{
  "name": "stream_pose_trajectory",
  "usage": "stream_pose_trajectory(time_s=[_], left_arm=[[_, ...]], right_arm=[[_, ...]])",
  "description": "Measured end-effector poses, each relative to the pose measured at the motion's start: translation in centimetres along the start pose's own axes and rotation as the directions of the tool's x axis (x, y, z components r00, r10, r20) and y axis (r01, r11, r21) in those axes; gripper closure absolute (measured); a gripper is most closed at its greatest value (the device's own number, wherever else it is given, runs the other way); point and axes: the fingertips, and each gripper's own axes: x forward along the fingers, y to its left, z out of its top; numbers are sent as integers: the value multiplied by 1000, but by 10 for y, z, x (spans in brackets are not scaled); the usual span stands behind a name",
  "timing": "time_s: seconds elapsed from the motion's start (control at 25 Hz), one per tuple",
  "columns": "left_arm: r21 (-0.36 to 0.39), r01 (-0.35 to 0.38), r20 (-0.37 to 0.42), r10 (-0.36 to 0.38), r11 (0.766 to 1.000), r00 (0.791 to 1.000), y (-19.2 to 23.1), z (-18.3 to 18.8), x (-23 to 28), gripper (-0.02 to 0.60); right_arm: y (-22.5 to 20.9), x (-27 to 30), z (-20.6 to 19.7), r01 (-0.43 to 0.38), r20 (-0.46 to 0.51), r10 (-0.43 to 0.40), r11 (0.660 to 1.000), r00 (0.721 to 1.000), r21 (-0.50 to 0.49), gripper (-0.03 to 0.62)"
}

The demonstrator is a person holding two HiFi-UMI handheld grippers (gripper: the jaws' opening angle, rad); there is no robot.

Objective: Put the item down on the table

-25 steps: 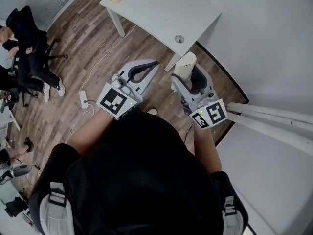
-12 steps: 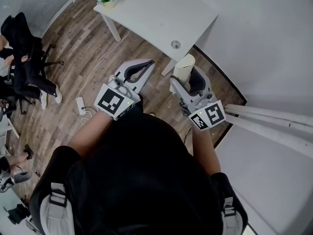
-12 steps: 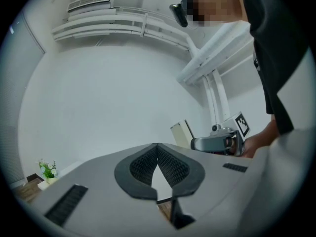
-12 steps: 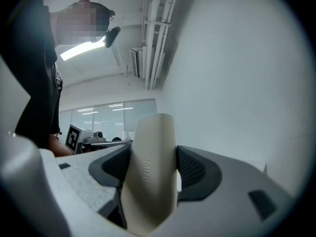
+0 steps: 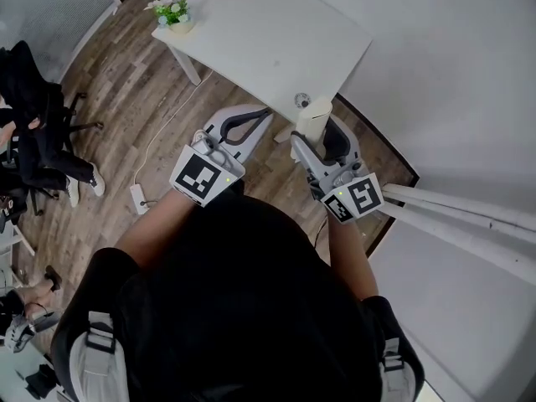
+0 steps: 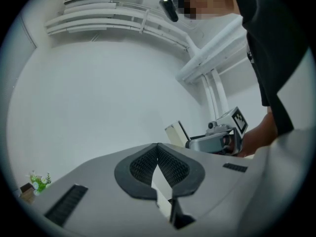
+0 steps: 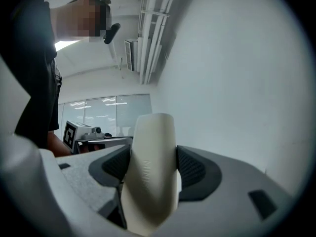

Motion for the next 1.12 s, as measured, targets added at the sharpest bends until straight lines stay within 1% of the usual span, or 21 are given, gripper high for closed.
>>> stream_pose_trajectory(time_s=[0.4,0.6,0.76,0.84,0.96,1.12], left_arm=[[20,61,2,-61,998,998,89,-8,20,588],[-13,83,-7,-83,996,997,129,-16,25,588],[5,105,-13,-105,994,994,155,-21,28,588],[3,108,-13,-108,994,994,168,-21,28,588],[-12,96,-5,-97,995,995,175,-19,26,588],[-32,83,-17,-83,996,996,194,-32,30,588]], right_arm=[[-33,86,-1,60,-34,-60,998,998,3,299],[-43,122,-5,95,-58,-94,995,994,7,299],[-53,149,-6,122,-56,-120,992,991,33,299],[-58,161,-6,130,-57,-127,990,990,55,299],[-61,166,-7,133,-74,-129,989,989,58,299],[-74,184,-13,138,-92,-132,989,987,54,299]])
